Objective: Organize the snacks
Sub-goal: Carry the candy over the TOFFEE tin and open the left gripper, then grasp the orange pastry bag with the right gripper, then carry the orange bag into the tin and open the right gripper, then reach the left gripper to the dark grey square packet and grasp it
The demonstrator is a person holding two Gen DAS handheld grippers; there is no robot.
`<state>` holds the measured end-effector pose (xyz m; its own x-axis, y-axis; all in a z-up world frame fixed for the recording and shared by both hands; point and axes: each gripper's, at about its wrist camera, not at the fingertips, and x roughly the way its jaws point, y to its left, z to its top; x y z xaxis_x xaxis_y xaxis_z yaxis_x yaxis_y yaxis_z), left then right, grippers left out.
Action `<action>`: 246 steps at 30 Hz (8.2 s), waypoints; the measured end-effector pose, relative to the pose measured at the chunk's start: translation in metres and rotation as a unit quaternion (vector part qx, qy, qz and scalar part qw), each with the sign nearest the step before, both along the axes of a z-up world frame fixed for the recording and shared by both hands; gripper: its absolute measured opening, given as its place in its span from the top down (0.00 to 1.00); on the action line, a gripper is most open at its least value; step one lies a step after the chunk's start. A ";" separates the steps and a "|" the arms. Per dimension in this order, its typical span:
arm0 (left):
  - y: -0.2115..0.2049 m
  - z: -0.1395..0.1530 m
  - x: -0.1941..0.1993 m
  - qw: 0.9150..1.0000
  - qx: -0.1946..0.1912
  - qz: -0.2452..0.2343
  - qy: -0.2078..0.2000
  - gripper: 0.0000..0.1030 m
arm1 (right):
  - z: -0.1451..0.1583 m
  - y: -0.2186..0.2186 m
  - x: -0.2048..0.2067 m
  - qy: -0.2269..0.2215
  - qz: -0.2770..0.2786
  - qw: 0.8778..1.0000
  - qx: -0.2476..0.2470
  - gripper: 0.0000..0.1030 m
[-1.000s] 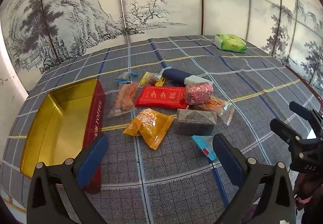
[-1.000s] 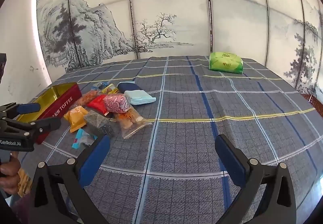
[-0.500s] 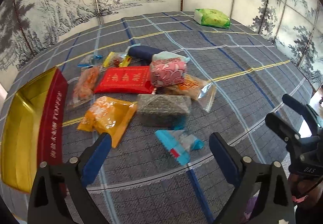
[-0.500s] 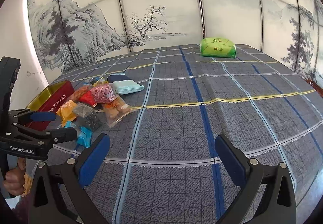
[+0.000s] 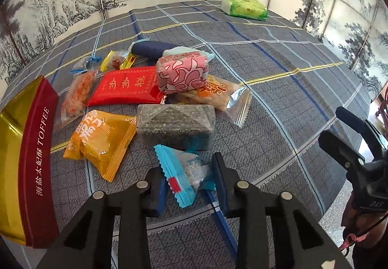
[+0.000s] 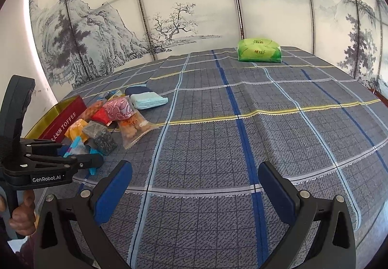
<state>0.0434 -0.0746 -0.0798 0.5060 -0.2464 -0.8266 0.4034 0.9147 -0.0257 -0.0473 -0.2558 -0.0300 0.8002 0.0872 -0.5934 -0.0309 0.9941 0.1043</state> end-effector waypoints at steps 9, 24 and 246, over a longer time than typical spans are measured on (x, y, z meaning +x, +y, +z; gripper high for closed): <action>0.007 0.020 -0.025 0.999 0.018 -0.001 -0.034 0.73 | 0.001 0.008 0.002 0.008 0.007 1.000 0.002 0.00; 0.043 0.058 -0.032 0.995 0.020 0.041 -0.086 0.72 | -0.013 0.028 0.011 0.055 -0.009 0.998 0.029 0.00; 0.244 0.106 -0.063 0.976 0.020 0.182 -0.114 0.10 | 0.069 0.081 0.075 -0.019 0.088 0.995 0.048 0.26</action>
